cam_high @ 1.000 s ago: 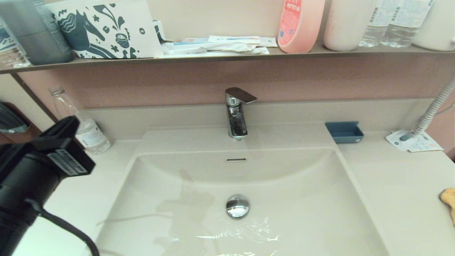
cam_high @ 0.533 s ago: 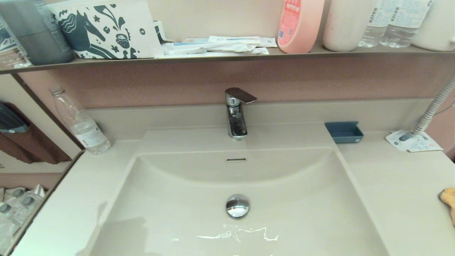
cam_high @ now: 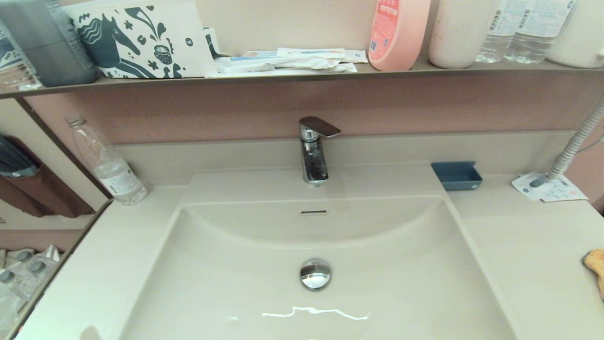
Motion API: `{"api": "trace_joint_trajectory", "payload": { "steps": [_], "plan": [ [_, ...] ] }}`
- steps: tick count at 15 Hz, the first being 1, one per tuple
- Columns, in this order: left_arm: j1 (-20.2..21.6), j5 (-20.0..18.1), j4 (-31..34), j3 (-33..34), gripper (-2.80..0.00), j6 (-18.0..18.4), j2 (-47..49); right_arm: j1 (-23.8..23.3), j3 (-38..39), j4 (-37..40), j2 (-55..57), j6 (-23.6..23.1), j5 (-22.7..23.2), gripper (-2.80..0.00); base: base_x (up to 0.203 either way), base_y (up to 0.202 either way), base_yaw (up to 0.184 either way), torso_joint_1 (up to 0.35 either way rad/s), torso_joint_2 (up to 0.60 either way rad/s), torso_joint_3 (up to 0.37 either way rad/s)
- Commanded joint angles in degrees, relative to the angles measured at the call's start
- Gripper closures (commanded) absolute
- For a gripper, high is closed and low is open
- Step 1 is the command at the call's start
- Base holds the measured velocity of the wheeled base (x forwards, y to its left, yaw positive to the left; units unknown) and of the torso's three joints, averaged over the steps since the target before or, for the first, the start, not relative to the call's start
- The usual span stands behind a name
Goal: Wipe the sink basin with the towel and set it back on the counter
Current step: Pick up the cloth
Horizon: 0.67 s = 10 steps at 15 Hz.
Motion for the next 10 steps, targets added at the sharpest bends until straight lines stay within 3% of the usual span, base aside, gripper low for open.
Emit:
{"api": "trace_joint_trajectory", "payload": {
  "steps": [1,3,5,10],
  "plan": [
    [-1.4,-4.9,6.2,0.3,0.00,-2.3,-6.2,0.0,0.0,0.0,0.0,0.0,0.0,0.00,0.000,0.000,0.000,0.000,0.00,0.000],
    [-2.6,-10.0,13.6,0.0,0.00,-8.4,-8.1,0.0,0.0,0.0,0.0,0.0,0.0,0.00,0.000,0.000,0.000,0.000,0.00,0.000],
    [-2.6,-11.3,18.4,-0.7,0.00,-12.2,-8.3,0.0,0.0,0.0,0.0,0.0,0.0,0.00,0.000,0.000,0.000,0.000,0.00,0.000],
    [0.5,-13.9,28.1,-0.3,0.00,-12.6,-16.8,0.0,0.0,0.0,0.0,0.0,0.0,0.00,0.000,0.000,0.000,0.000,0.00,0.000]
  ]
}}
